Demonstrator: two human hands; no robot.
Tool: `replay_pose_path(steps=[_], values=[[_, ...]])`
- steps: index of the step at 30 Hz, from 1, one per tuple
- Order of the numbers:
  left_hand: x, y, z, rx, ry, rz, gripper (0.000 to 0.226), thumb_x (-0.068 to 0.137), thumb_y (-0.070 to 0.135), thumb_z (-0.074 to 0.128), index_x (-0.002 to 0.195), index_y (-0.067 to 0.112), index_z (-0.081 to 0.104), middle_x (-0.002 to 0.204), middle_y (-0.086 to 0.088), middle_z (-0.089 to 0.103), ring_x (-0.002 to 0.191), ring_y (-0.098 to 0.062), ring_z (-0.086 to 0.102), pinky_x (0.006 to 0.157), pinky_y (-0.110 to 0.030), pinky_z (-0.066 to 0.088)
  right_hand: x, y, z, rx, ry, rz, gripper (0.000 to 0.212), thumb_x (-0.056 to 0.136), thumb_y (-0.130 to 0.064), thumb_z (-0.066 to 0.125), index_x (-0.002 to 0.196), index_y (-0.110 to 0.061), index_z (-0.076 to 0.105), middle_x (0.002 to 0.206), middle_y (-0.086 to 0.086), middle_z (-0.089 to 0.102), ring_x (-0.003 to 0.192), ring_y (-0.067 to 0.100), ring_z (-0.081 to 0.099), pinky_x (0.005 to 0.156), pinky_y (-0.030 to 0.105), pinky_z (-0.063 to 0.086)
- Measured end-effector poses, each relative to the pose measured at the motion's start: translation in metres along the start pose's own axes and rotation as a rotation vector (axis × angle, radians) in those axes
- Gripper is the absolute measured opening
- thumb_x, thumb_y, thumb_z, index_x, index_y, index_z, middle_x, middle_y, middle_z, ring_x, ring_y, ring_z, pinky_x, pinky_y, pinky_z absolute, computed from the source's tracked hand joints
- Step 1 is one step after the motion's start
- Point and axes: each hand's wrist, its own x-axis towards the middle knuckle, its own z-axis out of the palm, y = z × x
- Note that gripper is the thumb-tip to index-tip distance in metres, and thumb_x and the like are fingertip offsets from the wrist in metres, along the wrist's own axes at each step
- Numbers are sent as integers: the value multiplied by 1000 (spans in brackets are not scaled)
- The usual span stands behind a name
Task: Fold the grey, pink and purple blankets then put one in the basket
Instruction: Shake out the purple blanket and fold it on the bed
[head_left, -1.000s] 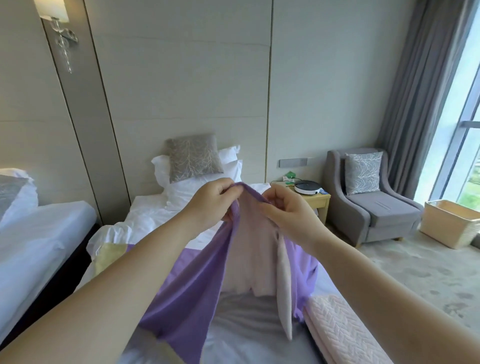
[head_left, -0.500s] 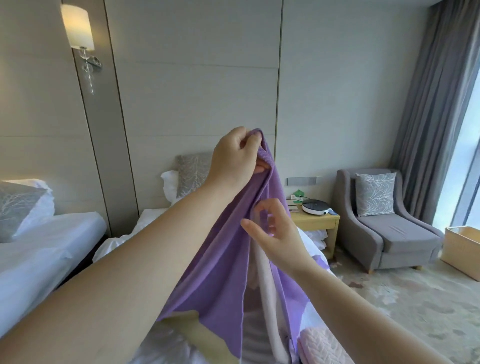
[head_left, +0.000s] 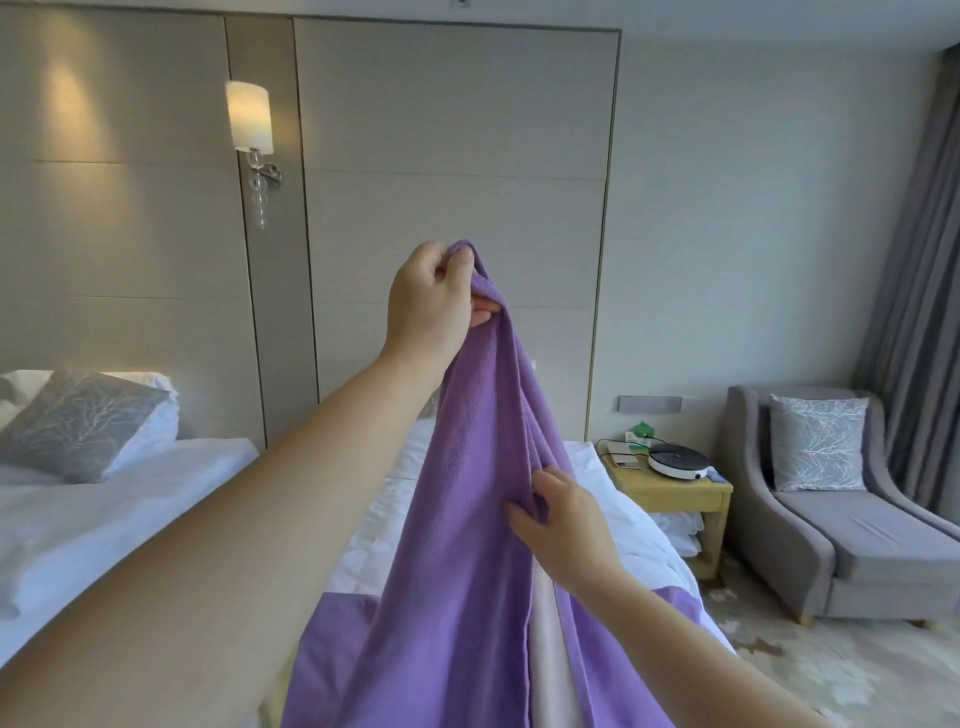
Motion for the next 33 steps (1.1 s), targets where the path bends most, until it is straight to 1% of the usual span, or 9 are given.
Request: replay_pose_path(steps=[4, 9, 12, 15, 17, 21, 26, 30, 33], values=[[7, -4, -19, 35, 53, -37, 24, 92, 9, 42, 70, 14, 50, 51, 3, 63, 52, -12, 65, 49, -22, 53, 1, 0, -14, 301, -23, 176, 24, 79, -10, 63, 61, -18, 49, 61, -10, 46, 56, 4, 39, 54, 16, 33], [15, -38, -77, 568, 120, -182, 10, 86, 18, 49, 80, 12, 55, 84, -11, 62, 79, -28, 65, 77, -40, 53, 24, -15, -63, 1016, 5, 465, 24, 72, 1, 45, 56, -17, 42, 60, 0, 35, 59, 13, 31, 55, 30, 22], [-18, -60, -70, 976, -239, -6, 36, 84, 28, 61, 117, 18, 52, 125, -5, 51, 119, -26, 47, 98, -35, 37, 32, -33, -77, 1008, -75, 458, 17, 60, -5, 43, 51, -17, 34, 59, 0, 26, 58, 16, 21, 54, 33, 15], [-66, -63, -34, 659, -765, -36, 62, 81, 63, 54, 133, 33, 40, 132, 21, 41, 128, 1, 36, 108, -27, 28, 32, -46, -83, 939, -181, 384, 27, 67, -1, 38, 46, -15, 47, 53, -1, 40, 53, 15, 34, 53, 29, 25], [-89, -63, -16, 401, -913, -247, 60, 78, 75, 48, 122, 33, 50, 114, 29, 55, 106, 13, 50, 95, -20, 39, 31, -44, -90, 877, -201, 359, 30, 68, -2, 38, 47, -15, 56, 55, 2, 49, 57, 18, 39, 57, 31, 23], [-96, -71, 9, 256, -776, -202, 26, 96, 40, 48, 109, 26, 65, 107, 9, 69, 96, -1, 62, 87, -22, 47, 25, -23, -107, 794, -131, 396, 7, 60, -13, 48, 59, -14, 55, 72, 10, 35, 74, 30, 22, 68, 41, 8], [-78, -60, 40, 211, -564, -40, 9, 91, 20, 61, 88, 12, 60, 79, 4, 60, 76, -6, 53, 74, -20, 43, 3, 8, -107, 604, -262, 172, 15, 73, -17, 62, 79, -25, 72, 80, -4, 70, 79, 10, 64, 77, 27, 53], [-55, -42, 51, 152, -385, 83, 14, 90, 15, 62, 79, 22, 56, 74, 9, 57, 68, 2, 51, 68, -11, 40, -14, 31, -91, 336, -253, 256, 26, 69, -35, 68, 94, -29, 72, 92, -1, 75, 88, 14, 69, 88, 45, 54], [-30, -32, 42, 134, -205, 121, 11, 89, 18, 63, 81, 19, 56, 75, 5, 55, 70, -5, 50, 68, -16, 40, -26, 46, -79, 236, -264, 260, 23, 73, -31, 71, 84, -11, 67, 78, 13, 65, 71, 11, 56, 77, 39, 52]])
